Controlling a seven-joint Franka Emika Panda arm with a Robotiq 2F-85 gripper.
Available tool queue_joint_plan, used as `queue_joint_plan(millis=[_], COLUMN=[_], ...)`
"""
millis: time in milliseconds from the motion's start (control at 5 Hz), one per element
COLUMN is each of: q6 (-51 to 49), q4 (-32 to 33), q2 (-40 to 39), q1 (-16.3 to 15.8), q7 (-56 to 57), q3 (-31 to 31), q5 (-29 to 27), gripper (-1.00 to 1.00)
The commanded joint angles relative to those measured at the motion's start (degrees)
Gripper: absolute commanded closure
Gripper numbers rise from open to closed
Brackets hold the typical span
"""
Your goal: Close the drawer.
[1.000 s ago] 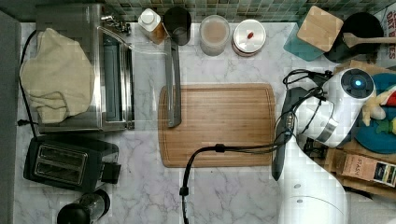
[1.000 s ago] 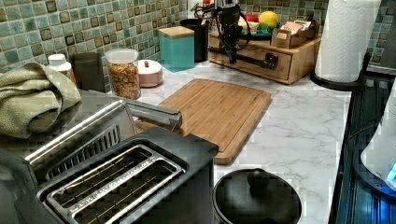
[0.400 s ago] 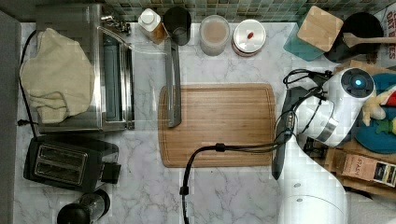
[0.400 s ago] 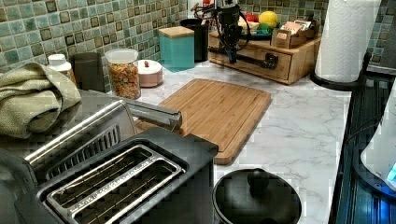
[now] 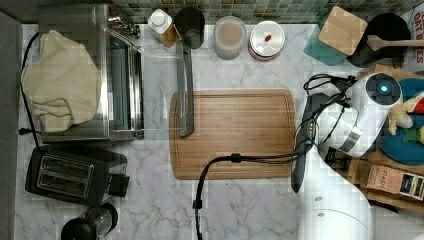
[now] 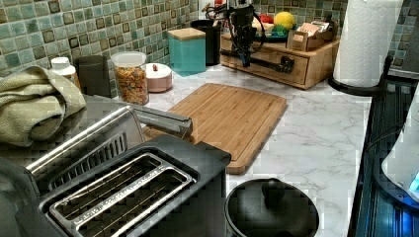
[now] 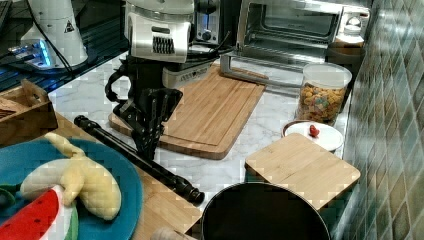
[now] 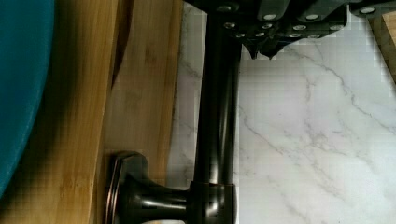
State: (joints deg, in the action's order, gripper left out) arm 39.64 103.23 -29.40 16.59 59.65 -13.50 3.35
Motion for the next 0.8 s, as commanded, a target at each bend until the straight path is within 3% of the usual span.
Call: queue_joint_plan(millis=[200,800], q6=[1.88,1.89], q4=[-8.14,-8.13], q2=[1.07,1.0], q1=[6.01,5.53], q7=[-1.76,-1.54], q3=[-7.29,-7.89], q5=[1.68,1.29], gripper=[1.0,1.0])
